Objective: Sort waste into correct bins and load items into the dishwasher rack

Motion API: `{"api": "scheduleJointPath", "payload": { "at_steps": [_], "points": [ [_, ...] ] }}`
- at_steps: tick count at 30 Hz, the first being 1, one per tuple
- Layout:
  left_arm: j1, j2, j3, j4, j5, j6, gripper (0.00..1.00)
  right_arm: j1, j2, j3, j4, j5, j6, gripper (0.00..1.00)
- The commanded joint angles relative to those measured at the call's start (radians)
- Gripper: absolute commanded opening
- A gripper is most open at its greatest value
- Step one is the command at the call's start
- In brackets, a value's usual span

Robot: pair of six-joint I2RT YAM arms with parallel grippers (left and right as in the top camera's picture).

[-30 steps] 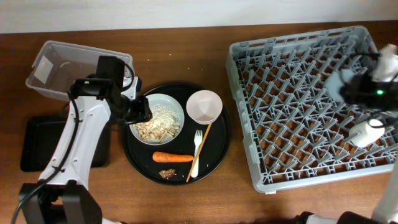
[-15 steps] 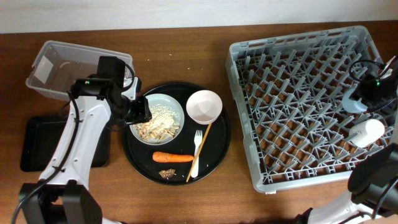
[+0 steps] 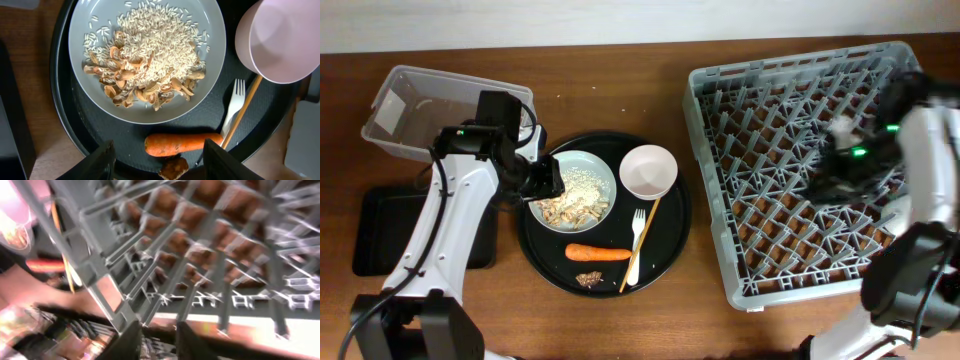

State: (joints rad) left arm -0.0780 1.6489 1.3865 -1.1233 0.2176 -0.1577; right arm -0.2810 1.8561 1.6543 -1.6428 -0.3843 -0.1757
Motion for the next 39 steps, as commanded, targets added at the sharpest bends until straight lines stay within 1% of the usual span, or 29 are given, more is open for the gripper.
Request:
{"api": "scheduleJointPath", "payload": {
  "at_steps": [1, 2, 3, 4, 6, 8, 9, 10, 13, 25, 26, 27, 28, 29, 30, 31, 33, 36, 38, 39],
  "points": [
    [0.002, -0.013, 0.002, -0.012, -0.005, -0.006, 0.56, 0.193, -0.063, -0.099, 0.043, -0.019, -0.001, 0.23],
    [0.002, -0.013, 0.002, -0.015, -0.006, -0.006, 0.56, 0.232, -0.08, -0.126, 0.063, 0.0, 0.034, 0.23],
    [0.002, -0.013, 0.002, -0.015, -0.005, -0.006, 0.56, 0.319, -0.125, -0.185, 0.111, 0.073, 0.106, 0.23],
    [0.002, -0.013, 0.002, -0.015, -0.006, -0.006, 0.56, 0.363, -0.145, -0.216, 0.135, 0.115, 0.14, 0.24],
    [0.002, -0.013, 0.002, -0.015, -0.005, -0.006, 0.56, 0.449, -0.15, -0.292, 0.199, 0.217, 0.214, 0.24],
    [0.002, -0.013, 0.002, -0.016, -0.005, -0.006, 0.56, 0.531, -0.15, -0.383, 0.277, 0.222, 0.249, 0.24],
    [0.002, -0.013, 0.002, -0.016, -0.005, -0.006, 0.56, 0.559, -0.15, -0.415, 0.311, 0.251, 0.294, 0.24],
    [0.002, -0.013, 0.002, -0.016, -0.005, -0.006, 0.56, 0.57, -0.15, -0.42, 0.32, 0.254, 0.297, 0.24],
    [0.002, -0.013, 0.002, -0.016, -0.005, -0.006, 0.56, 0.575, -0.15, -0.42, 0.321, 0.16, 0.251, 0.24],
    [0.002, -0.013, 0.002, -0.016, -0.005, -0.006, 0.56, 0.575, -0.15, -0.418, 0.32, 0.127, 0.232, 0.24],
    [0.002, -0.013, 0.002, -0.016, -0.005, -0.006, 0.56, 0.575, -0.15, -0.414, 0.32, 0.137, 0.233, 0.25],
    [0.002, -0.013, 0.002, -0.016, -0.006, -0.006, 0.56, 0.575, -0.151, -0.373, 0.308, 0.168, 0.237, 0.3],
    [0.002, -0.013, 0.002, -0.019, -0.007, -0.005, 0.56, 0.575, -0.151, -0.272, 0.276, 0.201, 0.237, 0.34],
    [0.003, -0.013, 0.002, -0.027, -0.034, -0.006, 0.56, 0.575, -0.151, -0.127, 0.266, 0.216, 0.236, 0.46],
    [0.003, -0.013, 0.002, -0.047, -0.078, -0.006, 0.56, 0.577, -0.151, -0.018, 0.305, 0.211, 0.236, 0.6],
    [0.003, -0.013, 0.002, -0.078, -0.11, -0.006, 0.56, 0.585, -0.151, 0.03, 0.386, 0.204, 0.236, 0.62],
    [0.003, -0.013, 0.002, -0.109, -0.115, -0.006, 0.56, 0.623, -0.13, 0.031, 0.484, 0.201, 0.236, 0.64],
    [0.003, -0.013, 0.002, -0.116, -0.13, -0.013, 0.56, 0.688, -0.032, 0.031, 0.576, 0.225, 0.237, 0.64],
    [0.003, -0.013, 0.002, -0.116, -0.129, -0.013, 0.56, 0.694, 0.07, 0.031, 0.677, 0.315, 0.317, 0.64],
    [0.003, -0.013, 0.002, -0.116, -0.129, -0.013, 0.56, 0.693, 0.111, 0.031, 0.722, 0.349, 0.352, 0.6]
  ]
}}
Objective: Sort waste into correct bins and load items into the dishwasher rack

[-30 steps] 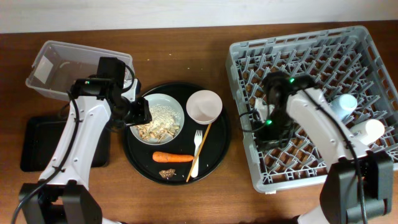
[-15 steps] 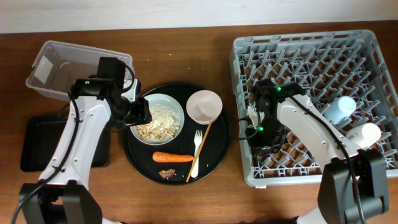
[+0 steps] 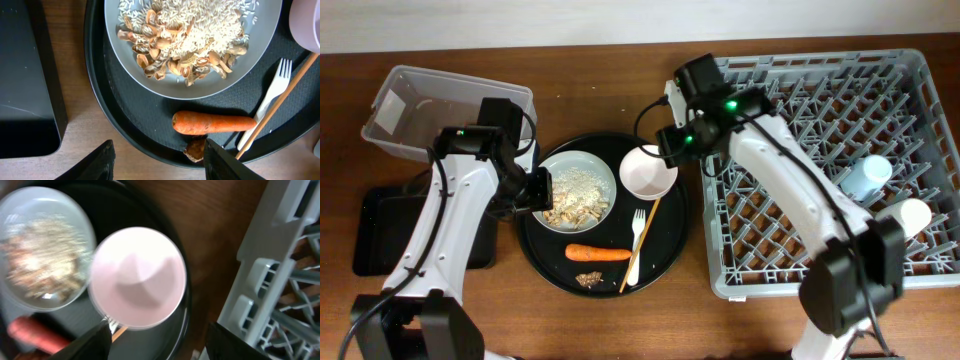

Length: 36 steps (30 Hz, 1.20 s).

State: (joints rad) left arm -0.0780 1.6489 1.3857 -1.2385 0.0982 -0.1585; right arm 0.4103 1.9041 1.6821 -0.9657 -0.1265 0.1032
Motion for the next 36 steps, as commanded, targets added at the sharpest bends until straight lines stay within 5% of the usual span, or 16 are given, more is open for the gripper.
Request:
{"api": "scheduleJointPath", "payload": {
  "at_steps": [1, 10, 13, 16, 19, 27, 31, 36],
  "points": [
    [0.003, -0.013, 0.003, 0.0, -0.01, -0.012, 0.56, 0.002, 0.1, 0.003, 0.082, 0.09, 0.076, 0.56],
    [0.003, -0.013, 0.003, 0.006, -0.01, -0.012, 0.56, 0.005, 0.23, 0.003, 0.087, 0.085, 0.116, 0.24],
    [0.003, -0.013, 0.003, 0.007, -0.01, -0.012, 0.56, 0.009, 0.23, -0.005, 0.073, 0.083, 0.116, 0.22],
    [0.003, -0.013, 0.003, 0.006, -0.01, -0.012, 0.56, 0.011, 0.23, -0.01, 0.072, 0.078, 0.116, 0.05],
    [0.003, -0.013, 0.003, 0.006, -0.01, -0.012, 0.57, 0.006, 0.183, 0.029, -0.01, 0.084, 0.114, 0.04],
    [0.003, -0.013, 0.003, 0.007, -0.01, -0.012, 0.56, 0.002, -0.288, 0.125, -0.415, 0.241, 0.116, 0.04],
    [0.003, -0.013, 0.003, 0.006, -0.01, -0.012, 0.56, -0.011, -0.412, 0.125, -0.463, 0.297, 0.116, 0.04],
    [0.003, -0.013, 0.003, 0.006, -0.01, -0.012, 0.56, -0.32, -0.484, 0.125, -0.364, 0.33, 0.006, 0.04]
  ]
}}
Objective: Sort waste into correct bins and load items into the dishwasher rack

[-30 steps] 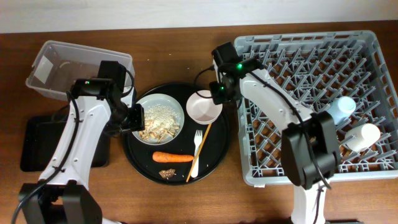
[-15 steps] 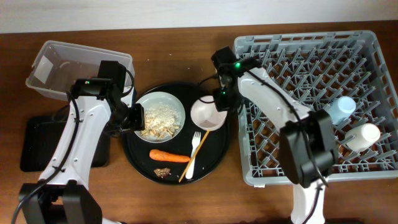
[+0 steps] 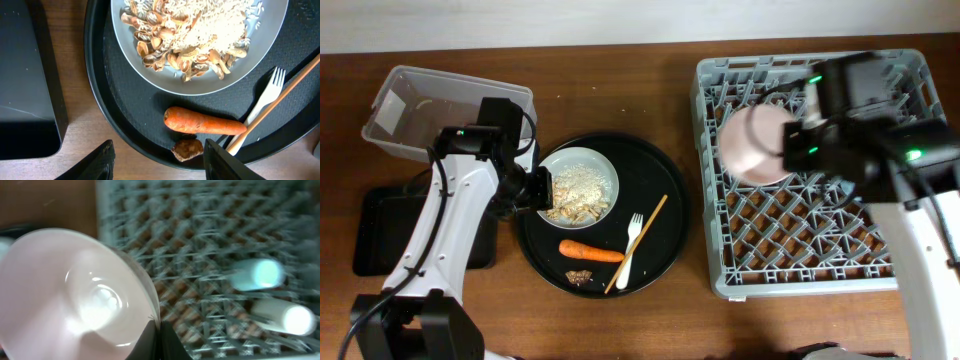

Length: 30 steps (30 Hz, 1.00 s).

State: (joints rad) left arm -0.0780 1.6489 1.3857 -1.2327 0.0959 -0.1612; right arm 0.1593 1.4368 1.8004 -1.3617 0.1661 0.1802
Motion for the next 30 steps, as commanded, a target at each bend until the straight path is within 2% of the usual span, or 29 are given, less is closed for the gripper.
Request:
{"api": "scheduleJointPath", "payload": {
  "at_steps": [1, 3, 5, 8, 9, 11, 12, 17, 20, 24, 26, 27, 29, 30],
  "points": [
    [0.003, -0.013, 0.003, 0.001, -0.007, -0.009, 0.56, -0.131, -0.016, 0.006, 0.119, 0.072, -0.14, 0.04],
    [0.003, -0.013, 0.003, 0.002, -0.007, -0.009, 0.56, -0.203, 0.01, 0.006, 0.276, 0.127, -0.174, 0.04],
    [0.003, -0.013, 0.003, 0.002, -0.007, -0.009, 0.56, -0.242, 0.085, 0.006, 0.358, 0.168, -0.272, 0.04],
    [0.003, -0.013, 0.003, 0.004, -0.008, -0.009, 0.57, -0.274, 0.245, 0.006, 0.442, 0.513, -0.22, 0.04],
    [0.003, -0.013, 0.003, 0.012, -0.008, -0.009, 0.57, -0.272, 0.317, 0.006, 0.516, 0.72, -0.216, 0.04],
    [0.003, -0.013, 0.003, 0.021, -0.007, -0.009, 0.57, -0.272, 0.412, 0.006, 0.62, 1.008, -0.217, 0.04],
    [0.003, -0.013, 0.003, 0.021, -0.007, -0.01, 0.57, -0.272, 0.467, 0.006, 0.66, 1.051, -0.249, 0.04],
    [0.003, -0.013, 0.003, 0.025, -0.006, -0.036, 0.57, -0.241, 0.667, -0.019, 0.644, 1.08, -0.25, 0.04],
    [0.003, -0.013, 0.003, 0.027, -0.007, -0.036, 0.57, -0.179, 0.697, -0.031, 0.63, 1.064, -0.224, 0.04],
    [0.003, -0.013, 0.003, 0.027, -0.007, -0.036, 0.57, -0.114, 0.698, -0.043, 0.568, 0.933, -0.202, 0.04],
    [0.003, -0.013, 0.003, 0.028, -0.007, -0.035, 0.57, -0.121, 0.698, -0.046, 0.554, 0.98, -0.198, 0.04],
    [0.003, -0.013, 0.003, 0.028, -0.008, -0.035, 0.57, -0.128, 0.698, -0.046, 0.557, 1.063, -0.198, 0.04],
    [0.003, -0.013, 0.003, 0.035, -0.007, -0.035, 0.57, -0.129, 0.698, -0.046, 0.507, 0.917, -0.198, 0.04],
    [0.003, -0.013, 0.003, 0.037, -0.008, -0.035, 0.57, -0.125, 0.698, -0.046, 0.475, 0.836, -0.198, 0.09]
  ]
}}
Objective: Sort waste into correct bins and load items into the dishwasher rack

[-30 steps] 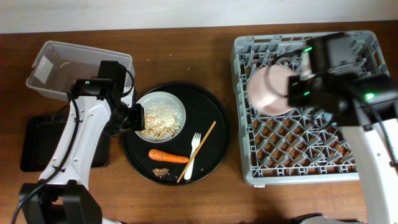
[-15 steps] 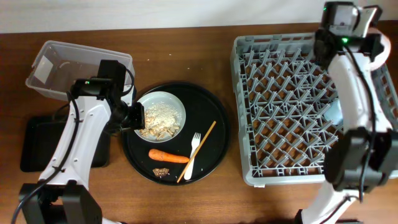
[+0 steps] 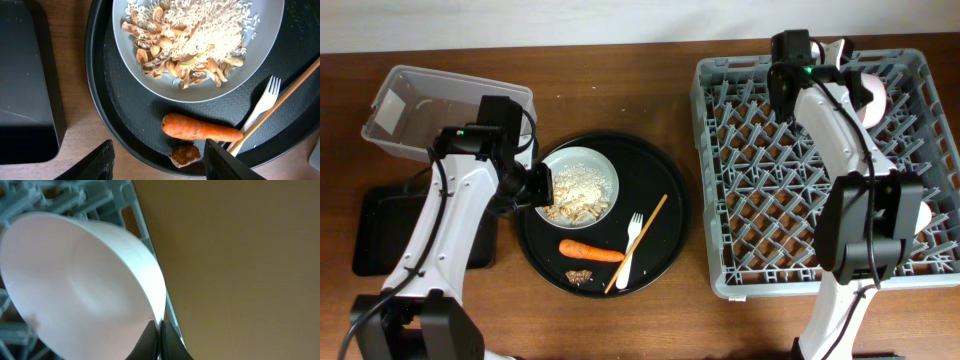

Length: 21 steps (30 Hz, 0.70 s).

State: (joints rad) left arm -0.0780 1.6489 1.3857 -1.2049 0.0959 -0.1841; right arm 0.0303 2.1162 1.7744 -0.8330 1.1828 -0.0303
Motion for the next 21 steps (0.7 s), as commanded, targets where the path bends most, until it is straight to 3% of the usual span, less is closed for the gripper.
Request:
{"api": "scheduleJointPath", "payload": {
  "at_steps": [1, 3, 5, 6, 7, 8, 12, 14, 17, 21],
  "points": [
    [0.003, -0.013, 0.003, 0.01, -0.007, -0.013, 0.57, 0.019, 0.018, -0.02, -0.14, -0.358, 0.013, 0.17],
    [0.003, -0.013, 0.003, 0.012, -0.007, -0.013, 0.57, 0.043, 0.018, -0.02, -0.236, -0.436, 0.101, 0.28],
    [0.003, -0.013, 0.003, 0.018, -0.008, -0.013, 0.57, 0.048, 0.008, -0.02, -0.312, -0.431, 0.178, 0.79],
    [0.003, -0.013, 0.003, 0.018, -0.007, -0.013, 0.57, 0.04, -0.021, -0.019, -0.341, -0.423, 0.236, 0.92],
    [0.003, -0.013, 0.003, 0.018, -0.007, -0.013, 0.57, 0.028, -0.083, -0.018, -0.354, -0.451, 0.261, 0.99],
    [0.003, -0.013, 0.003, 0.017, -0.008, -0.013, 0.57, 0.019, -0.135, -0.018, -0.357, -0.497, 0.26, 0.99],
    [0.003, -0.013, 0.003, 0.014, -0.008, -0.013, 0.57, -0.162, -0.404, -0.018, -0.401, -1.134, 0.246, 0.99],
    [0.003, -0.013, 0.003, 0.019, -0.007, -0.013, 0.57, -0.253, -0.449, -0.018, -0.529, -1.44, 0.073, 0.99],
    [-0.006, -0.013, 0.003, 0.047, 0.033, -0.012, 0.65, -0.229, -0.449, -0.039, -0.683, -1.442, 0.046, 0.96],
    [-0.2, 0.013, 0.003, 0.246, 0.038, 0.006, 0.69, -0.167, -0.455, -0.126, -0.75, -1.437, 0.053, 0.9]
  ]
}}
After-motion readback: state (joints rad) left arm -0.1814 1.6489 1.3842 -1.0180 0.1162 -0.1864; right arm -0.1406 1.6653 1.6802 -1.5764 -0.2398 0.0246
